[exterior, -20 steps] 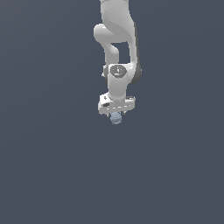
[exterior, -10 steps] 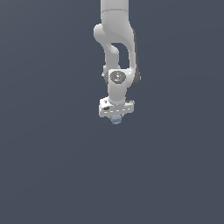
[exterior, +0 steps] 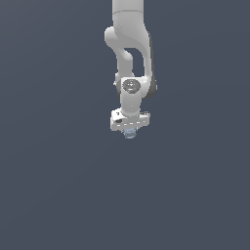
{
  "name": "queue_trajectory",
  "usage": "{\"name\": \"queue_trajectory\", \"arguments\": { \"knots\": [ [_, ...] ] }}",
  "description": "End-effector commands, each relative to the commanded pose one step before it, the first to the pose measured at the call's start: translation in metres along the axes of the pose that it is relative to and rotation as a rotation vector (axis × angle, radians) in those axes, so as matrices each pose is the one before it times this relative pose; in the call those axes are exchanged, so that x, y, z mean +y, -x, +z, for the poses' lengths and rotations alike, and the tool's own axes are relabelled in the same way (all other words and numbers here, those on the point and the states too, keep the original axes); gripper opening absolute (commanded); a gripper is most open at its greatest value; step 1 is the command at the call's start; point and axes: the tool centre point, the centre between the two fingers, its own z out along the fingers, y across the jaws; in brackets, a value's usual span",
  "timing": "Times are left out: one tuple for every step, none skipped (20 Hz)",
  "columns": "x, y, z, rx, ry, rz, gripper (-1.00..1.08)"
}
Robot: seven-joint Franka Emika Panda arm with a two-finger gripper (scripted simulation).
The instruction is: Pick up the object and move it to a goal position.
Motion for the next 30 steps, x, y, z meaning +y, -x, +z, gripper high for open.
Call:
{"name": "queue_trajectory", "arguments": {
  "knots": [
    [-0.00005,0.00009,-0.00008,-0.00037,0.00011,0.00006,-1.0],
    [-0.00018,-0.00014,-0.00079,0.0,0.0,0.0,-1.0],
    [-0.00029,-0.00024,-0.00132,0.0,0.0,0.0,-1.0],
    [-0.00041,-0.00033,-0.00184,0.0,0.0,0.0,-1.0],
    [-0.00053,-0.00043,-0.00238,0.0,0.0,0.0,-1.0],
    [-0.00065,-0.00052,-0.00292,0.0,0.0,0.0,-1.0],
    [-0.00077,-0.00062,-0.00345,0.0,0.0,0.0,-1.0],
    [-0.00089,-0.00072,-0.00397,0.0,0.0,0.0,-1.0],
    [-0.001,-0.00081,-0.00449,0.0,0.0,0.0,-1.0],
    [-0.00111,-0.0009,-0.00499,0.0,0.0,0.0,-1.0],
    [-0.00123,-0.001,-0.00549,0.0,0.0,0.0,-1.0],
    [-0.00133,-0.00109,-0.00598,0.0,0.0,0.0,-1.0],
    [-0.00144,-0.00118,-0.00647,0.0,0.0,0.0,-1.0],
    [-0.00155,-0.00127,-0.00695,0.0,0.0,0.0,-1.0],
    [-0.00191,-0.00143,-0.00718,-0.00048,0.00017,-0.00047,-1.0],
    [-0.00176,-0.00144,-0.00788,0.0,0.0,0.0,-1.0],
    [-0.00186,-0.00153,-0.00835,0.0,0.0,0.0,-1.0],
    [-0.00196,-0.00162,-0.00881,0.0,0.0,0.0,-1.0],
    [-0.00207,-0.00171,-0.00927,0.0,0.0,0.0,-1.0],
    [-0.00217,-0.0018,-0.00972,0.0,0.0,0.0,-1.0],
    [-0.00221,-0.00185,-0.00992,0.0,0.0,0.0,-1.0],
    [-0.0022,-0.00185,-0.00989,0.0,0.0,0.0,-1.0],
    [-0.00233,-0.00192,-0.00967,-0.00034,-0.00016,-0.00031,-1.0],
    [-0.00219,-0.00185,-0.00984,0.0,0.0,0.0,-1.0],
    [-0.00218,-0.00186,-0.00982,0.0,0.0,0.0,-1.0],
    [-0.00218,-0.00187,-0.00981,0.0,0.0,0.0,-1.0],
    [-0.00217,-0.00188,-0.00981,0.0,0.0,0.0,-1.0],
    [-0.00217,-0.00189,-0.0098,0.0,0.0,0.0,-1.0],
    [-0.00227,-0.00199,-0.00959,-0.00038,-0.00017,-0.00026,-1.0],
    [-0.00217,-0.00192,-0.0098,0.0,0.0,0.0,-1.0]
  ]
}}
